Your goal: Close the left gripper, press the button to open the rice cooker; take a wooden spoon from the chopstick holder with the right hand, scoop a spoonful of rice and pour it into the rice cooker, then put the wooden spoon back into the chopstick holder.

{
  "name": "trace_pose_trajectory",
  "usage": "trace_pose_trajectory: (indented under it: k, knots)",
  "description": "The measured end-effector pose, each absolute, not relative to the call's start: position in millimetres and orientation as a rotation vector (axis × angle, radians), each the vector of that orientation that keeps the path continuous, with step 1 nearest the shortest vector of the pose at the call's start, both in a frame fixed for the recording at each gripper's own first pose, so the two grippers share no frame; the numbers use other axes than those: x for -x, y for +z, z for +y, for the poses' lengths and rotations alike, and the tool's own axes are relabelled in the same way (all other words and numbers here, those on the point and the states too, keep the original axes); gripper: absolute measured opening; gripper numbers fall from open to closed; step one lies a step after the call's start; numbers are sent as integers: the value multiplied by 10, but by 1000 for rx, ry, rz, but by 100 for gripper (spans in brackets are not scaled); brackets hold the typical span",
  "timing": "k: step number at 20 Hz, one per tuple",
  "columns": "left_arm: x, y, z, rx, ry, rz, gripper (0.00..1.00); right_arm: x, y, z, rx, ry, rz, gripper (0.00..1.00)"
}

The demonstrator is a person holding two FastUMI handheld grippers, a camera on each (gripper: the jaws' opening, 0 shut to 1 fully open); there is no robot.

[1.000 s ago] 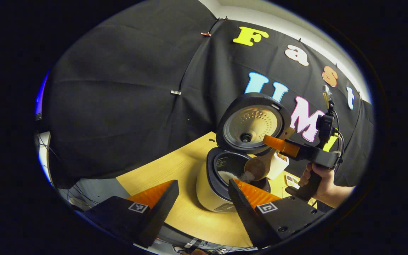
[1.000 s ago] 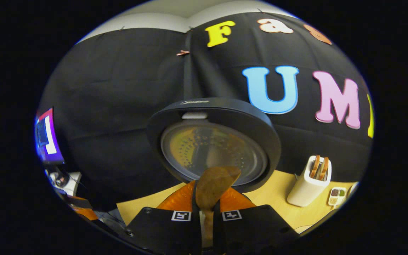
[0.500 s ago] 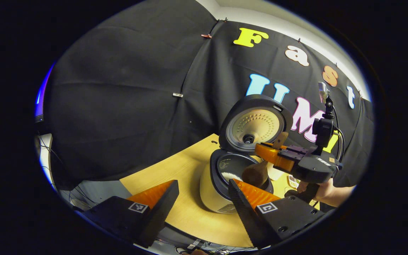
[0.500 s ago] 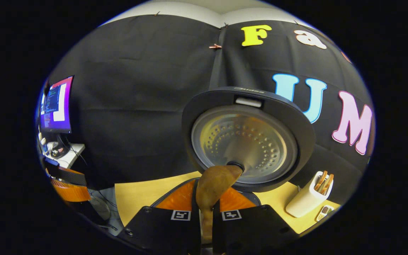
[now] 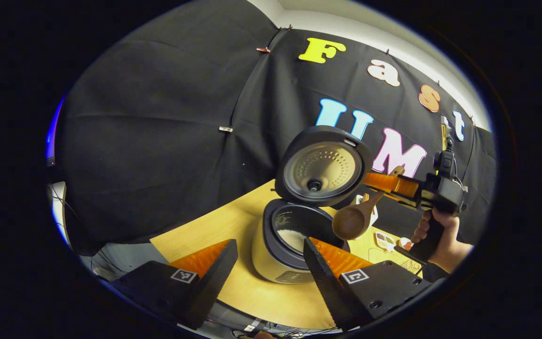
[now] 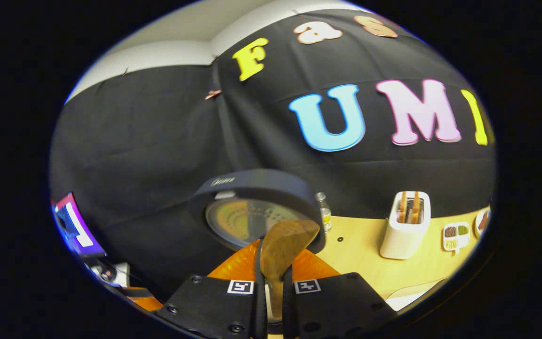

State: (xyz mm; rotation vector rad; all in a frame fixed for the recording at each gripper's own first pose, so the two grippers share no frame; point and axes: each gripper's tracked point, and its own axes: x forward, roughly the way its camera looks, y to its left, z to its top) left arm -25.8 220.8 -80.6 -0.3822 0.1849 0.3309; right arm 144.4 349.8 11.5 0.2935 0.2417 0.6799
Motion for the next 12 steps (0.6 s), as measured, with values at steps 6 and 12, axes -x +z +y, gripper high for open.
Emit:
trace_pose_trajectory:
  k: [6,12]
  knots:
    - [63,-606,1759,334,254,168,95,-1648,275,2257,-341,500,200,17]
    - [-205,-462,1270,297,183,165,95,-1797,269,771,-417,268,197,17]
